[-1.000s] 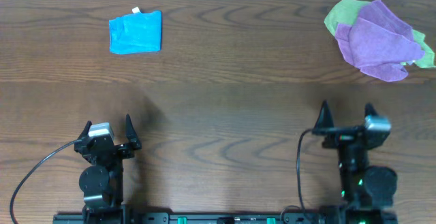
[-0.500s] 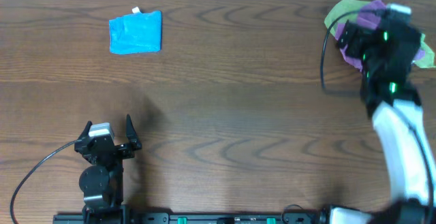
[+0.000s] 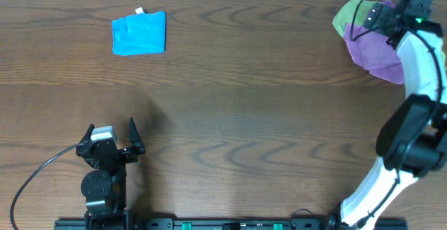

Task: Fold the cloth
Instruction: 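Reach the right gripper to the purple cloth pile and grasp it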

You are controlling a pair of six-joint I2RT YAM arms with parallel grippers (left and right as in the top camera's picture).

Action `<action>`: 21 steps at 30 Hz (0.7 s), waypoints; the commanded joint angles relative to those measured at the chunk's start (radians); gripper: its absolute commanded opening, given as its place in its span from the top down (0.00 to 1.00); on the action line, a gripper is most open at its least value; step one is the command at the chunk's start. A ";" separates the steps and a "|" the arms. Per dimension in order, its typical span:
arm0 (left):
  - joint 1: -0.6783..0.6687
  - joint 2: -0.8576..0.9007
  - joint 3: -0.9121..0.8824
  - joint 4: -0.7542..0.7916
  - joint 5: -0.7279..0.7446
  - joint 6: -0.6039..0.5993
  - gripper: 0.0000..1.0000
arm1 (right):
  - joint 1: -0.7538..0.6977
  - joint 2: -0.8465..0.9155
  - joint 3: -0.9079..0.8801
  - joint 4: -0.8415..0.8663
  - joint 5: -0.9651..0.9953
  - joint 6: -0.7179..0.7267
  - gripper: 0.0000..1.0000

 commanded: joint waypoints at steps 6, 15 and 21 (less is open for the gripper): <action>-0.005 -0.008 -0.014 -0.056 -0.015 0.014 0.05 | -0.065 0.107 0.048 -0.106 0.023 0.077 0.05; -0.005 -0.008 -0.014 -0.056 -0.015 0.014 0.04 | -0.078 0.176 0.048 -0.137 0.016 0.077 0.08; -0.005 -0.008 -0.014 -0.056 -0.015 0.014 0.05 | -0.078 0.204 0.048 -0.147 -0.042 0.085 0.73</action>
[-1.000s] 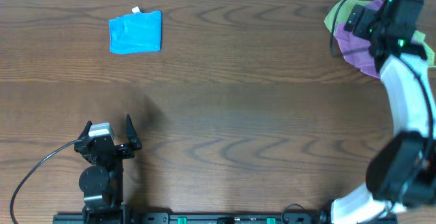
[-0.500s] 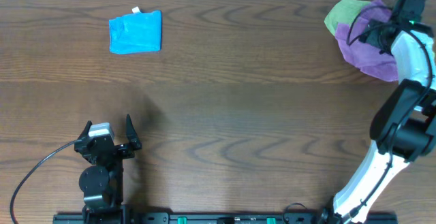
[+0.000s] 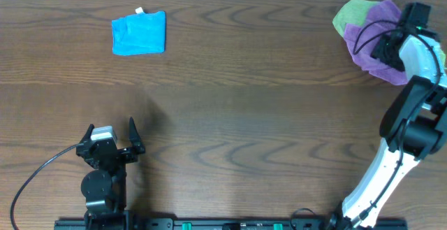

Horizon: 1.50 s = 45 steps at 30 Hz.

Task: Fold the cloth
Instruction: 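Reach the right gripper to the purple cloth pile and grasp it, then lift the purple cloth with the right gripper and drag it toward center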

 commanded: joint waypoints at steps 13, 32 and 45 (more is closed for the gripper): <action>-0.005 -0.008 -0.014 -0.056 -0.015 0.014 0.05 | -0.001 -0.094 0.085 -0.025 -0.098 0.063 0.99; -0.005 -0.008 -0.014 -0.056 -0.015 0.014 0.04 | 0.161 -0.617 0.103 -0.415 -0.116 -0.220 0.98; -0.005 -0.008 -0.014 -0.056 -0.015 0.014 0.04 | 0.421 -1.030 0.072 -0.529 -0.164 -0.253 0.98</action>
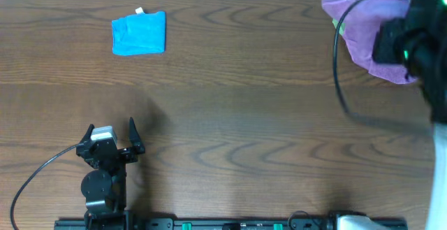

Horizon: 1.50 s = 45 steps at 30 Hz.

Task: Fold the cloth
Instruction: 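Lift the purple cloth with the right gripper and drag it toward center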

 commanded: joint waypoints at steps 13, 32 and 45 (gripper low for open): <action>-0.005 -0.008 -0.014 -0.056 -0.015 0.014 0.05 | 0.257 -0.139 -0.247 0.075 -0.184 -0.069 0.99; -0.005 -0.008 -0.014 -0.056 -0.015 0.014 0.05 | 0.269 0.023 -0.274 0.024 -0.123 -0.149 0.01; -0.005 -0.008 -0.014 -0.056 -0.015 0.014 0.05 | 0.302 0.340 -0.359 0.153 -0.365 -0.120 0.03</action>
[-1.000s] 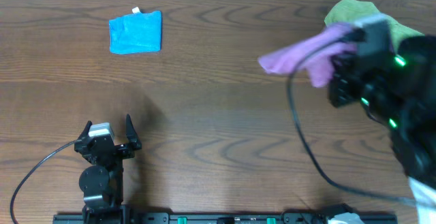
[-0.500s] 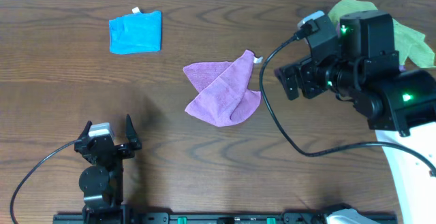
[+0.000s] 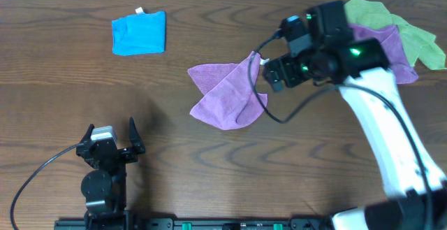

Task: Fold the cloth
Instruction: 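Lift the purple cloth with the right gripper and drag it toward center, then swing the held purple cloth up and lay it flat at center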

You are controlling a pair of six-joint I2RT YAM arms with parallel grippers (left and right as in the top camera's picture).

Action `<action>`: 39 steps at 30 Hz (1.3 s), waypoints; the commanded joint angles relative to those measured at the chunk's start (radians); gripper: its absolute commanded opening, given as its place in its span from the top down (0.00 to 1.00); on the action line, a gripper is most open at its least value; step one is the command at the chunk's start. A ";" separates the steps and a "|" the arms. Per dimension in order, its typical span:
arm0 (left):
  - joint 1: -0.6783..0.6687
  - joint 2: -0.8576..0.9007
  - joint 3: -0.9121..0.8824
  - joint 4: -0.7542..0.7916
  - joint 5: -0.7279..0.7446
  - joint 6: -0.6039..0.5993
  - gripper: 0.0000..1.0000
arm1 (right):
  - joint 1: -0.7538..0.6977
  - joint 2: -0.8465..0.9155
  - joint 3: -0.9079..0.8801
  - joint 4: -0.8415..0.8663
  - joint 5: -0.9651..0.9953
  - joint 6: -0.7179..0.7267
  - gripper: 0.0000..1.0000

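Note:
A purple cloth [image 3: 222,96] lies crumpled and partly doubled over on the middle of the table, its right corner raised to my right gripper [image 3: 265,68]. That gripper is shut on this corner, the arm reaching in from the right. My left gripper [image 3: 112,132] rests open near the front left, with nothing between its fingers and far from the cloth.
A folded blue cloth [image 3: 138,33] lies at the back left. At the back right sits a pile with a green cloth [image 3: 412,29] and another purple cloth [image 3: 392,48], partly under my right arm. The table's far edge runs just behind them.
My right gripper was at the back right pile, holding a purple cloth up; now it is at the table's middle with the cloth spread below it. The green cloth shows again. The left arm is unchanged.
My right gripper was over the green and purple pile at the back right corner, then lower on it, then lifting a purple cloth that covered the green one. Now that cloth is at the table's middle, still held. The left arm stayed put throughout.

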 commanded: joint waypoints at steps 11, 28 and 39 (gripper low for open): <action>-0.005 -0.008 -0.014 -0.056 -0.015 0.014 0.05 | 0.153 0.270 -0.002 0.119 0.007 -0.017 0.05; -0.005 -0.008 -0.014 -0.056 -0.015 0.014 0.05 | 0.332 0.323 -0.002 0.040 -0.069 -0.071 0.19; -0.005 -0.008 -0.014 -0.056 -0.015 0.014 0.05 | 0.543 0.354 -0.031 0.119 0.243 -0.070 0.09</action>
